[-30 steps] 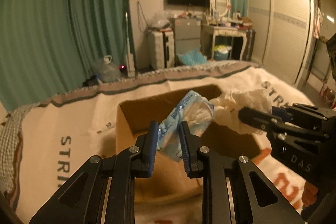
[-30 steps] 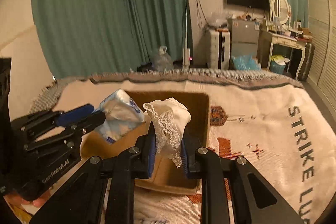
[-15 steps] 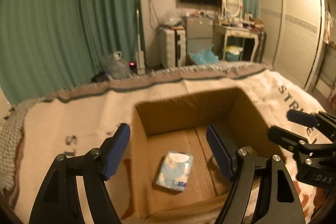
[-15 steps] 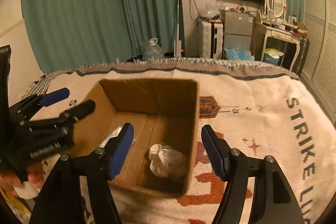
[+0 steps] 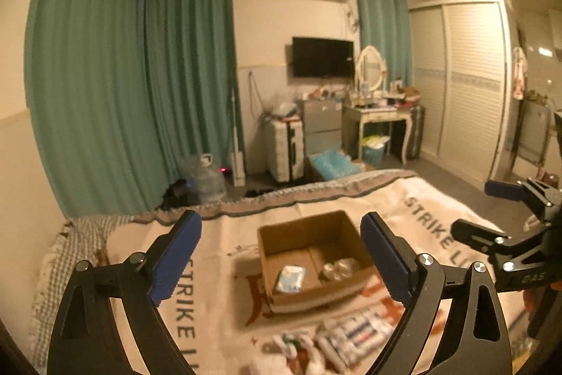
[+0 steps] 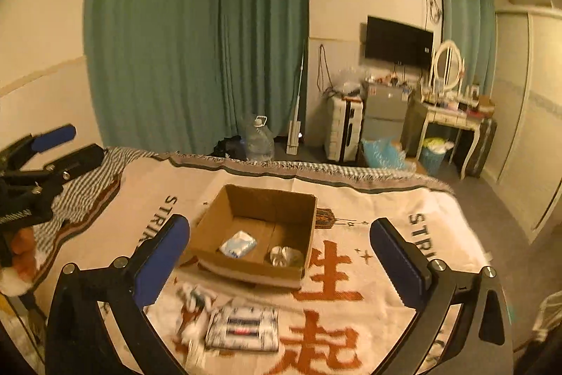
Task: Organize soft objects
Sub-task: 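Withdraw both grippers from the box back toward the remaining items, then grasp the white knit glove with the left gripper while the right grasps the white mesh item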
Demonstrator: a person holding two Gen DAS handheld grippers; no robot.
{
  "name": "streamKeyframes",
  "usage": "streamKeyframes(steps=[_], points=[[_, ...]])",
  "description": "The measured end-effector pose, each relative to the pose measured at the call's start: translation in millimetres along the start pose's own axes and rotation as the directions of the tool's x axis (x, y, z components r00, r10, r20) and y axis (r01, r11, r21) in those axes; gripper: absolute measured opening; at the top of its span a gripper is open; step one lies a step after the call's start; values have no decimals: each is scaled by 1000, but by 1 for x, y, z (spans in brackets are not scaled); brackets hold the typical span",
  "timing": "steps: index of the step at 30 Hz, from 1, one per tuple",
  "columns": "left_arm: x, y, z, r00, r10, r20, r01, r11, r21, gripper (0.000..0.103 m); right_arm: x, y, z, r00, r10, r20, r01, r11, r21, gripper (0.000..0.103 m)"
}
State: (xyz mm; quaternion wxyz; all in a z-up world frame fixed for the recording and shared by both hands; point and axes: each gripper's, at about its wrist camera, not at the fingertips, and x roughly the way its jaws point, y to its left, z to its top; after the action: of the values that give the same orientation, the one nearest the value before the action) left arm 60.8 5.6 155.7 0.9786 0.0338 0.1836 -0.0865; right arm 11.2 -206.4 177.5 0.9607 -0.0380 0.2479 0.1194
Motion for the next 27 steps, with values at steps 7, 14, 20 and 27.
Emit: streamKeyframes(steps=[7,14,20,27], points=[[-36,8,-41,997,-55,-44,56,998,7,93,-54,51,-36,999,35,-18,-36,997,-66,103],[-8,20,-117,990,24,-140,-26,1000,-7,93,-26,80,-101,998,55,-38,-55,998,-9,103],[39,26,-188,955,125,-268,-137,990,-29,93,47,92,-156,982,59,-182,-58,998,12,102],[84,28,-241,927,111,-359,-129,991,-28,93,111,99,-206,925,108,-365,-98,994,46,90]])
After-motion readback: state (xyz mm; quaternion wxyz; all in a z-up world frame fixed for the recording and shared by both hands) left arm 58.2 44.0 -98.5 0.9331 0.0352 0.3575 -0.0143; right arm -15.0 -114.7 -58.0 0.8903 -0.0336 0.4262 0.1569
